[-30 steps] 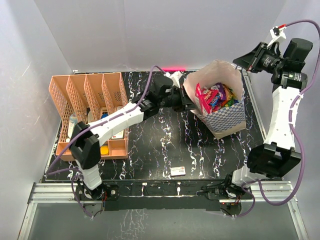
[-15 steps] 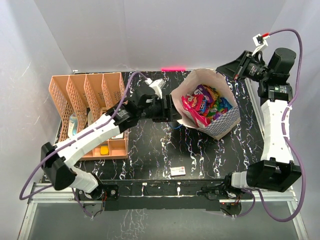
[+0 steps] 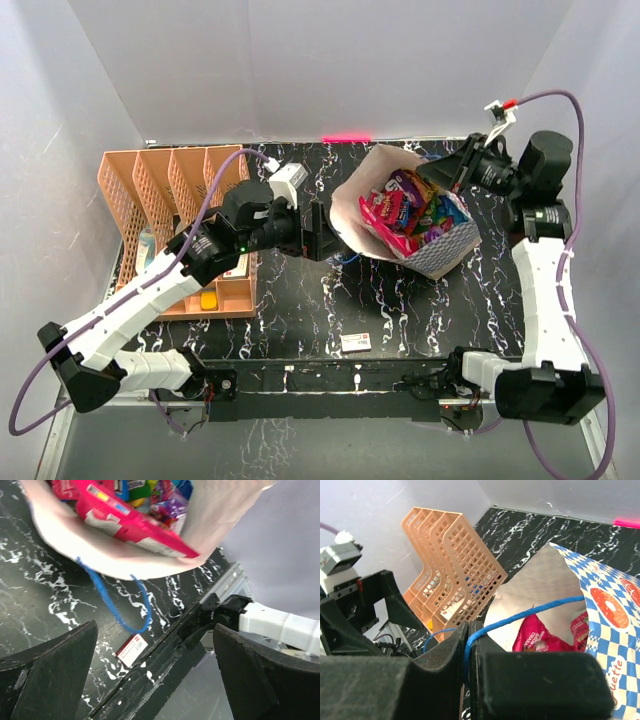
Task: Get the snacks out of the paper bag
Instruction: Adjust the paper bag at the center of the board, then take out the snack from the paper bag.
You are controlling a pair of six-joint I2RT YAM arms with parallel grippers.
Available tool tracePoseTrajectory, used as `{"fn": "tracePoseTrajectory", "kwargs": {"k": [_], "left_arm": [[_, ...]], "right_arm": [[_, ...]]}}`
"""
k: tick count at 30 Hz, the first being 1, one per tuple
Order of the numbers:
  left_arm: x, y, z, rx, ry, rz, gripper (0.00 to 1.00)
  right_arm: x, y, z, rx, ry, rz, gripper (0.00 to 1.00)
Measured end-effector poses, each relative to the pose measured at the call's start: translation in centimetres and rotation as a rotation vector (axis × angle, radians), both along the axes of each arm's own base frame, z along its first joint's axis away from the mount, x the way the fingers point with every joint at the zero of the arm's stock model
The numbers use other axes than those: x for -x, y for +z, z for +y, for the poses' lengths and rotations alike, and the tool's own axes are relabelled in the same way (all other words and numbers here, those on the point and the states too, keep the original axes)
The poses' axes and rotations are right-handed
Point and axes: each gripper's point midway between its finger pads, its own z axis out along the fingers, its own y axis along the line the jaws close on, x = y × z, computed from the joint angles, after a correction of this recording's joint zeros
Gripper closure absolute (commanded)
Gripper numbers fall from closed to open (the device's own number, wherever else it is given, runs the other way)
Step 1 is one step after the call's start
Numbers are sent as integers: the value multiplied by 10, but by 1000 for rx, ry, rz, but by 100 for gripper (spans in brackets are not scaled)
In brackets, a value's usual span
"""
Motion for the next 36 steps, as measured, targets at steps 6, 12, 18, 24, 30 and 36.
{"fn": "tracePoseTrajectory", "kwargs": {"k": [6,12,18,24,30,36], "left_arm": [[6,27,-25,131,-66,42,2],[6,21,-47,185,-95,156,18],[7,-12,-63,214,-47,361,26],[-3,-52,-55,125,189,531,29],[-14,-80,-60,74,389,629,30],[-23,-106,-78,9,498,670,37]], "right_arm": [[28,6,22,-56,33,-44,92],[38,16,41,-81,92,-71,92],[45,13,55,-84,121,-74,92],[37,12,52,-72,73,-86,92],[30,9,48,-56,26,-92,92],[28,7,46,-49,15,-89,92]]}}
